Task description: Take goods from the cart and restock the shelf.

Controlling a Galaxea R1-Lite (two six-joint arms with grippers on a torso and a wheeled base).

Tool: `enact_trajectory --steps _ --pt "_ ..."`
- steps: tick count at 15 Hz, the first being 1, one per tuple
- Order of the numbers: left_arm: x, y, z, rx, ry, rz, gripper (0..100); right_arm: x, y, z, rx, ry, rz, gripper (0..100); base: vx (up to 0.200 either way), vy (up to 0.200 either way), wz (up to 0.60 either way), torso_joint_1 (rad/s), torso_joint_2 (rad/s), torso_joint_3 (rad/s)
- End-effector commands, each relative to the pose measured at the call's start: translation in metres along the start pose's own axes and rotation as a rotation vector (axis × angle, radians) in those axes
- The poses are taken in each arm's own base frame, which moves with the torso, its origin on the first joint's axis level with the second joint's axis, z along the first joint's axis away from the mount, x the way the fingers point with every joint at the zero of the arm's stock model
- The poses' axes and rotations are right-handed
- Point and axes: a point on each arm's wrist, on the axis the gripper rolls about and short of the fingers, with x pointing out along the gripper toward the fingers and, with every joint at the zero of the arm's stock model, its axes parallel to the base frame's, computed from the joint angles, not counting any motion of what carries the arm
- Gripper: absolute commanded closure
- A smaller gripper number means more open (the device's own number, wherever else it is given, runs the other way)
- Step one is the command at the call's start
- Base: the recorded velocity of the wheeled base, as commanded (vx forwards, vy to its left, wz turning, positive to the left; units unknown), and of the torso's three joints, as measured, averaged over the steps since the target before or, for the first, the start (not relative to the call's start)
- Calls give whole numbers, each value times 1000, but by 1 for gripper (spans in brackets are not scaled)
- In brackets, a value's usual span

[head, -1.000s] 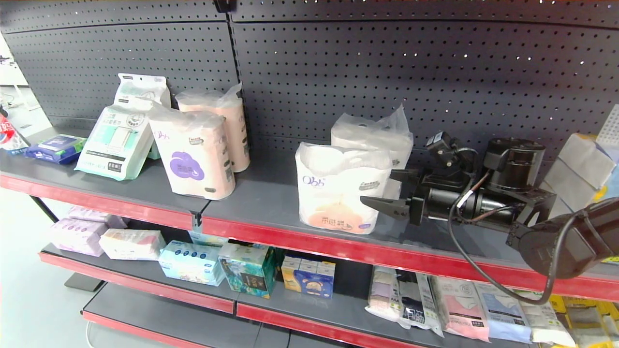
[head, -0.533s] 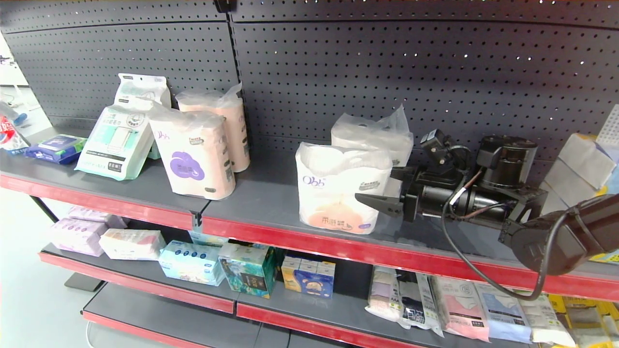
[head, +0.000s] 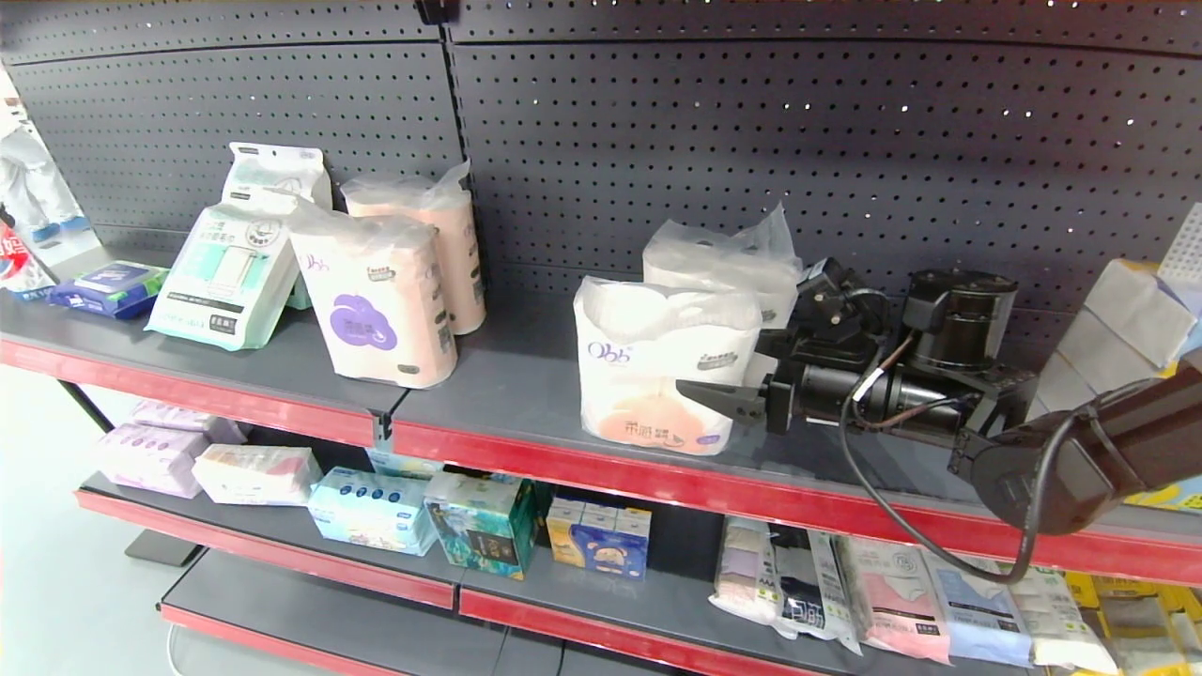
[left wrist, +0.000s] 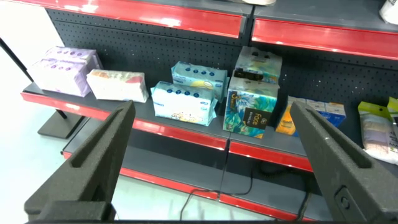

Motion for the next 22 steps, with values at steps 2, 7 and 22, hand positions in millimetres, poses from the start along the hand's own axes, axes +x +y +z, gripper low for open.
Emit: enact_trajectory --steps 2,7,22 --pt "0 0 0 0 2 1 0 2 0 -3 3 6 3 0 0 0 0 0 0 0" --pt "0 0 0 0 2 1 0 6 0 -3 -1 4 8 0 0 0 0 0 0 0" --pt "0 0 0 0 2 1 0 0 -1 3 -6 -9 -3 100 0 0 0 0 0 0"
